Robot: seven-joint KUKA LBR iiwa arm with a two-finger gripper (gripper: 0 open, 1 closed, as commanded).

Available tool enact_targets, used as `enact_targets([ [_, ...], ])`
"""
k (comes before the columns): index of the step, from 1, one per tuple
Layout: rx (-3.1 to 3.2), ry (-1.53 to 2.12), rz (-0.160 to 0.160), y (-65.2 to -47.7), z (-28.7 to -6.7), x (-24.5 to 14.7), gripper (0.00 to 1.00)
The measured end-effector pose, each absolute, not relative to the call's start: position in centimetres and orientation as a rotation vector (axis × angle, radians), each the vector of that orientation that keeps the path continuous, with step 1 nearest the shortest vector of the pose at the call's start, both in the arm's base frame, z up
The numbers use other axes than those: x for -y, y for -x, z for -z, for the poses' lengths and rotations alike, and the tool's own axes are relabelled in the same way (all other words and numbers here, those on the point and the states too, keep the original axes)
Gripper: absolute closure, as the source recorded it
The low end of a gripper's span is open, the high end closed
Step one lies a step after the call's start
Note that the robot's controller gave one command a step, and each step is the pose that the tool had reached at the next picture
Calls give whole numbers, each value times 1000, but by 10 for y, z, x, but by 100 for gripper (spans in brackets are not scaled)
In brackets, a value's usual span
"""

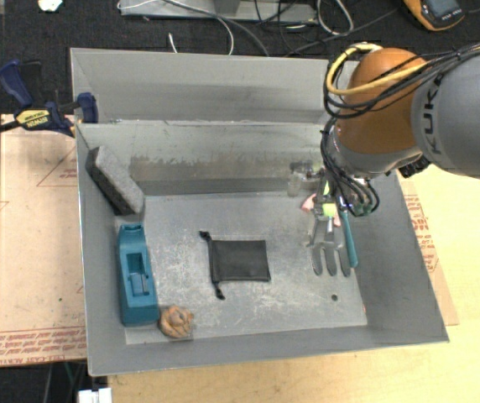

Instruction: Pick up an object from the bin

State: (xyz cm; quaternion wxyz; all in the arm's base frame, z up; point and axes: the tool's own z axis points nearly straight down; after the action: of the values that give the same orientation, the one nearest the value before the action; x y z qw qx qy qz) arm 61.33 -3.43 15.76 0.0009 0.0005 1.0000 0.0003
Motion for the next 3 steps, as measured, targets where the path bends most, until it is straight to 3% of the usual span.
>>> enact_targets([
  [1, -3134, 105, 0, -616, -111, 3, 0],
  [2, -3138, 16, -2, -620, -88, -16, 0],
  [3, -3135, 141, -4, -610, -73, -58, 0],
])
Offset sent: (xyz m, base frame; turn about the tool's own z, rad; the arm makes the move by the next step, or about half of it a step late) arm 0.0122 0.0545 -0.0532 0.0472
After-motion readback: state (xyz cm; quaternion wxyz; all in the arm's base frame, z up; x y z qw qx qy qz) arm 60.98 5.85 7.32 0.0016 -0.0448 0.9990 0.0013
